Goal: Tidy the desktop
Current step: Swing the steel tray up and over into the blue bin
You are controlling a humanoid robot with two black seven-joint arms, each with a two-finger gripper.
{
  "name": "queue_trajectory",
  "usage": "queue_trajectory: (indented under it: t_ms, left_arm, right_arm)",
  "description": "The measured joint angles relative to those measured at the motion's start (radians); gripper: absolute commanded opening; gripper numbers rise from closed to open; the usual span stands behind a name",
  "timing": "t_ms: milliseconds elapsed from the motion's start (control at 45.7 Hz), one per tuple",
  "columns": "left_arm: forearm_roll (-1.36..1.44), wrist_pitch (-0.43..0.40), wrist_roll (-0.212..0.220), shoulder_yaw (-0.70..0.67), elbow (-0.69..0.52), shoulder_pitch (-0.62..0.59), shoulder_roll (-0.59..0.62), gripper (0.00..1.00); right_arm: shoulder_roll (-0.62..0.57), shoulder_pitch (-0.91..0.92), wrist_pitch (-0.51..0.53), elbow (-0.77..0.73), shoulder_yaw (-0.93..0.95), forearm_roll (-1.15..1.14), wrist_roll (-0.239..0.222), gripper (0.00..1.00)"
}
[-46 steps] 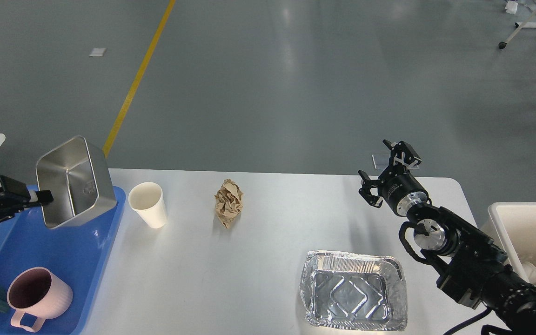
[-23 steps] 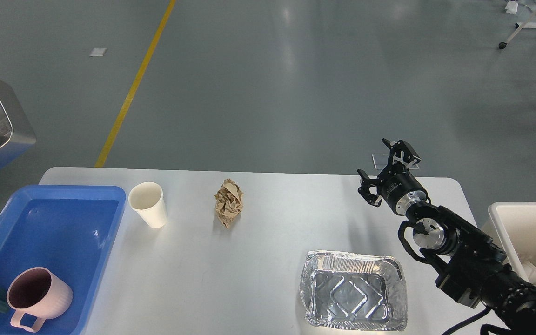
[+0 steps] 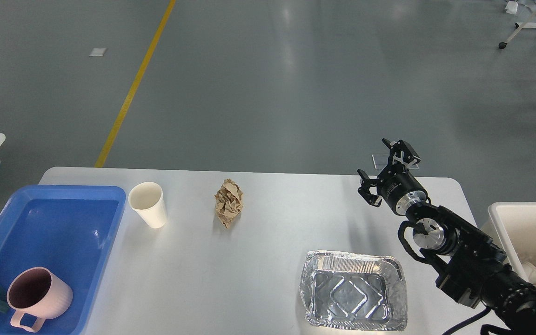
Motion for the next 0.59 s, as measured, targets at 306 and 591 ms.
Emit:
queue_trajectory:
  t_ms: [306,591]
  left_arm:
    - [0.005,0.016,0.001,0.006,0.238,0.071,-0.229,0.0]
    - [0.018,0.034,-0.002,0.007,0.368,0.141,-0.412,0.0]
  right_arm:
    - [-0.003,-0.01,0.0,0.001,0.0,0.0,0.0,1.0]
    - [-0.009,-0.014,0.0,0.0,0.0,0.0,0.0,1.0]
